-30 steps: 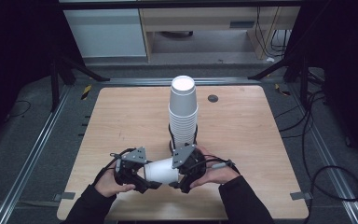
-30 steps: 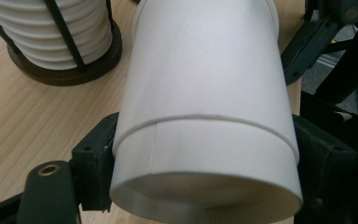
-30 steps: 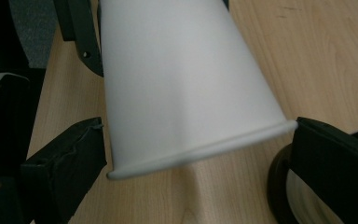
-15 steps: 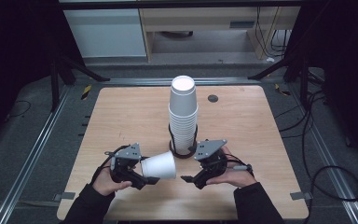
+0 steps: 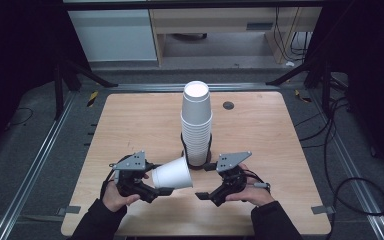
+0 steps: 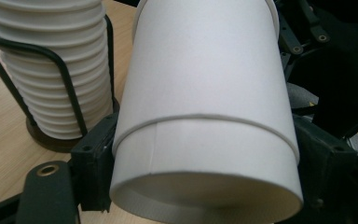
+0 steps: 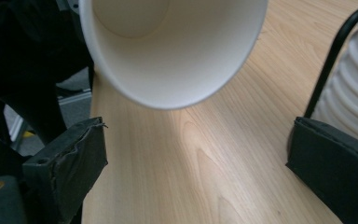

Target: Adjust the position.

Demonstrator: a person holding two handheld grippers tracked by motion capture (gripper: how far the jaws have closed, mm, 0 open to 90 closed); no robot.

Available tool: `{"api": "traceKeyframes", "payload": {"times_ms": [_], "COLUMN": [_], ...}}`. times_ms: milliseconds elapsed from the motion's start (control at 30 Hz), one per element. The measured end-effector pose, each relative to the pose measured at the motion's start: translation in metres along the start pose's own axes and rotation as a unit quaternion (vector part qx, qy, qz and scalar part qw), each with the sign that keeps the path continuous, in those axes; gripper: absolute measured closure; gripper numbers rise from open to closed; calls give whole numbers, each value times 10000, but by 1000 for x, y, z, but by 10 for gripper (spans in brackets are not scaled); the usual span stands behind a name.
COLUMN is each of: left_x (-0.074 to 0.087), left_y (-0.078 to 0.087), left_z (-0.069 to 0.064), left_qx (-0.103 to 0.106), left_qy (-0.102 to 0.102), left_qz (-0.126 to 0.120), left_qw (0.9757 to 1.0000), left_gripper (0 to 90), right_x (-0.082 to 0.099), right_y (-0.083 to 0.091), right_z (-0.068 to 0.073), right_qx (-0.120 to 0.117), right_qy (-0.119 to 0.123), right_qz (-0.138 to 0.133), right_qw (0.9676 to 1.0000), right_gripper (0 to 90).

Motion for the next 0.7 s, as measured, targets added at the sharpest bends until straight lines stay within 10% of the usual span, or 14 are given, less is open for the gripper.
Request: {"api": "traceKeyframes", "payload": {"times_ms": [700], "left_x": [5], "left_y": [-20], "left_z": [-12], "left_qx": [510], "left_qy": [-168], "left_qz": [329], "left_qw": [9980], "left_gripper": [205], "right_x": [-7], "right_y": [-13], "right_z": [14], "right_qx": [-571], "right_qy": [145], "right_qz": [-218], "right_qw": [9980], "right_gripper": [50]}}
Point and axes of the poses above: each handheld gripper's, and its own axes: y roughly backward along the jaws, x roughly out of its underside, z roughly to its left, the point moved 4 cm from there along -y, roughly forward along the jaws, and after that the axes turned 3 degrees about z, right-handed, at the moved point
